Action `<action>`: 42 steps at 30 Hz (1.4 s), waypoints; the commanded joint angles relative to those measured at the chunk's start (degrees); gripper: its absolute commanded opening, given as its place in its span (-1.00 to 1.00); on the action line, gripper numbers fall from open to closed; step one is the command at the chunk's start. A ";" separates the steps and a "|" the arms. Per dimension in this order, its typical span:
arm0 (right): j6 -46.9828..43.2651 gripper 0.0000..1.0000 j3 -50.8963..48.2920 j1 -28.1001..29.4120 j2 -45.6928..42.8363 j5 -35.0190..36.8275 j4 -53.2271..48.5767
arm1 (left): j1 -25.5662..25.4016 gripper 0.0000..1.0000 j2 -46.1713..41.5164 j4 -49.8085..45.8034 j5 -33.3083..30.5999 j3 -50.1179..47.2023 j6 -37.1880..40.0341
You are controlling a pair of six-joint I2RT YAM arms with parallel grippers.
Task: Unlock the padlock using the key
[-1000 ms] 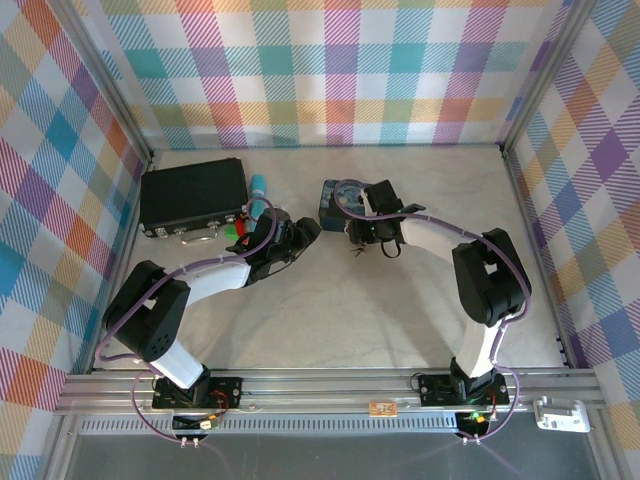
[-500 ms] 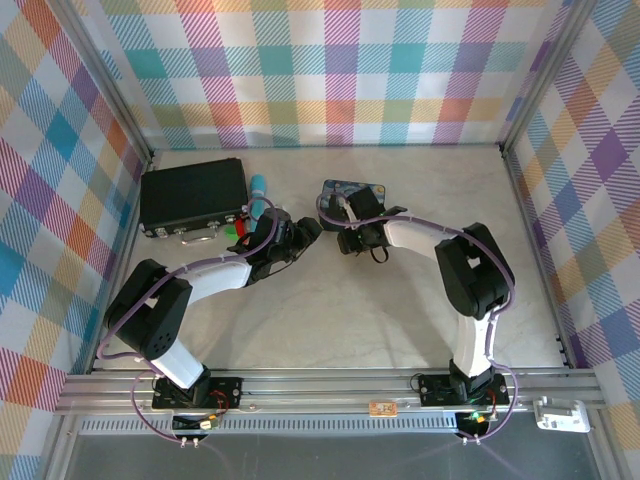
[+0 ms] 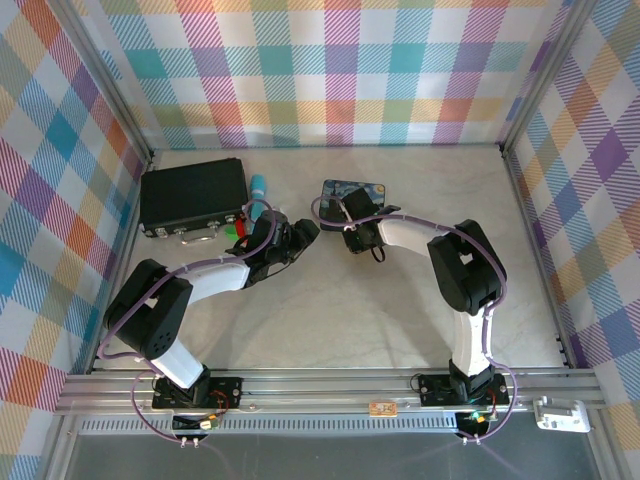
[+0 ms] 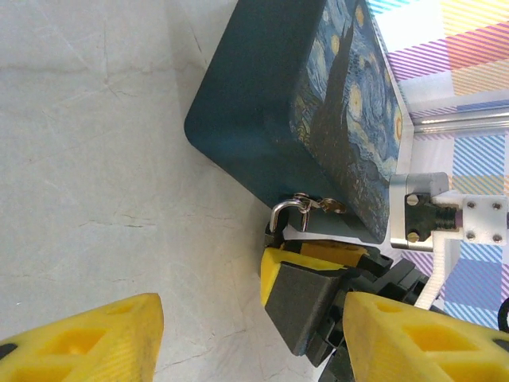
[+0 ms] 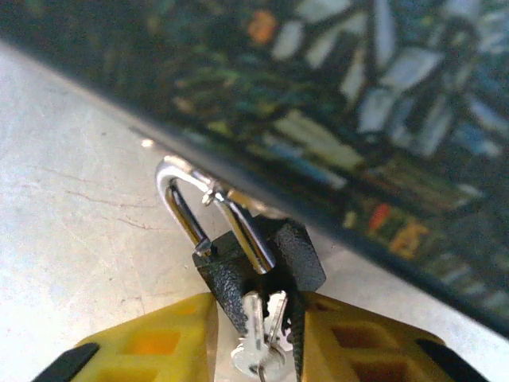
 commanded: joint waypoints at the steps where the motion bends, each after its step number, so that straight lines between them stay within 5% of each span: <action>1: -2.46 -0.58 0.45 0.47 0.88 -1.06 -0.97 | 0.70 0.22 0.35 2.45 0.92 -0.74 -0.30; 4: -4.79 -0.84 0.58 0.01 0.28 -3.85 -0.67 | 0.72 0.21 1.48 4.02 1.46 -1.08 -0.66; 9: -9.72 -1.00 0.69 -2.44 -0.54 -10.96 -0.94 | 0.64 0.21 4.00 8.17 2.67 -1.46 -1.41; 18: -21.94 -1.00 6.27 -5.82 0.53 -23.70 -7.60 | 0.22 0.02 12.33 15.69 5.03 1.79 -2.39; 28: -20.81 -1.00 12.47 -10.04 4.43 -37.42 -13.23 | -1.98 -0.05 17.62 16.19 1.76 7.68 -1.83; 38: -17.76 -1.00 9.30 -10.44 2.84 -33.61 -10.36 | -2.53 -0.04 18.74 15.11 -1.49 8.40 -3.05; 42: -17.13 -0.82 9.63 -9.23 3.29 -29.61 -10.11 | -2.44 -0.01 18.30 14.50 -1.48 8.10 -3.67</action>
